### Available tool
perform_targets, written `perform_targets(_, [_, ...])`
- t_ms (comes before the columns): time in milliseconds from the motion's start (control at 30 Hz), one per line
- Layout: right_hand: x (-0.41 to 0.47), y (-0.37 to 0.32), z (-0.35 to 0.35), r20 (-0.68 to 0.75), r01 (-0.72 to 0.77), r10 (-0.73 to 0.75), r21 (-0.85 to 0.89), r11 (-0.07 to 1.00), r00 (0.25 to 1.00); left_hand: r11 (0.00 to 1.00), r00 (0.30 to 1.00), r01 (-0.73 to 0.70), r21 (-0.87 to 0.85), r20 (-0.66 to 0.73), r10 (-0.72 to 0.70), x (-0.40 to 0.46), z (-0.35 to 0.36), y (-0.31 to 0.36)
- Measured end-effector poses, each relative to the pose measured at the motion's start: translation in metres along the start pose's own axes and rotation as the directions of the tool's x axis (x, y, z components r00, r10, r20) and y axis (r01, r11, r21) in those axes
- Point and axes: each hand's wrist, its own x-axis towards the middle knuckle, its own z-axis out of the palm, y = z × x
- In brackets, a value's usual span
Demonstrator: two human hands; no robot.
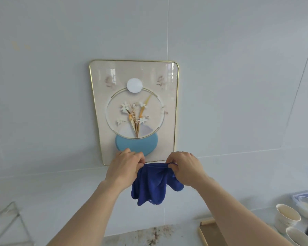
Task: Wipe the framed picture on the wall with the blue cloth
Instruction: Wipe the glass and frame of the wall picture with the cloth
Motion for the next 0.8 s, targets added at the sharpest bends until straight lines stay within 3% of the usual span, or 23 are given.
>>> perform_targets(367, [0.021,-0.082,-0.014,-0.024,0.067,-0.066,0.027,0.997,0.998,0.997,0.986,0.081,0.006,-0.149,-0.079,-0.026,-0.062,-0.052])
perform_targets(433, [0.022,-0.085,-0.016,-0.035,0.044,-0.041,0.094,0.995,0.999,0.995,0.986,0.094,-0.014,-0.137,-0.095,-0.026,-0.066,-0.053])
perform_targets(500, [0.024,-0.085,-0.020,-0.075,0.013,0.008,0.276,0.961,0.997,0.988,0.986,0.118,-0.098,-0.110,-0.129,-0.023,-0.066,-0.052])
perform_targets(567, [0.024,-0.085,-0.028,-0.089,-0.044,0.110,0.545,0.837,0.990,0.945,0.987,0.113,-0.308,-0.078,-0.144,-0.018,-0.064,-0.048])
perform_targets(633, [0.023,-0.088,-0.038,-0.048,-0.090,0.194,0.761,0.642,0.980,0.848,0.990,0.082,-0.524,-0.054,-0.129,-0.012,-0.064,-0.035])
perform_targets(800, [0.015,-0.093,-0.053,0.042,-0.091,0.185,0.960,0.266,0.982,0.662,0.991,0.046,-0.748,-0.051,-0.127,0.005,-0.060,0.010])
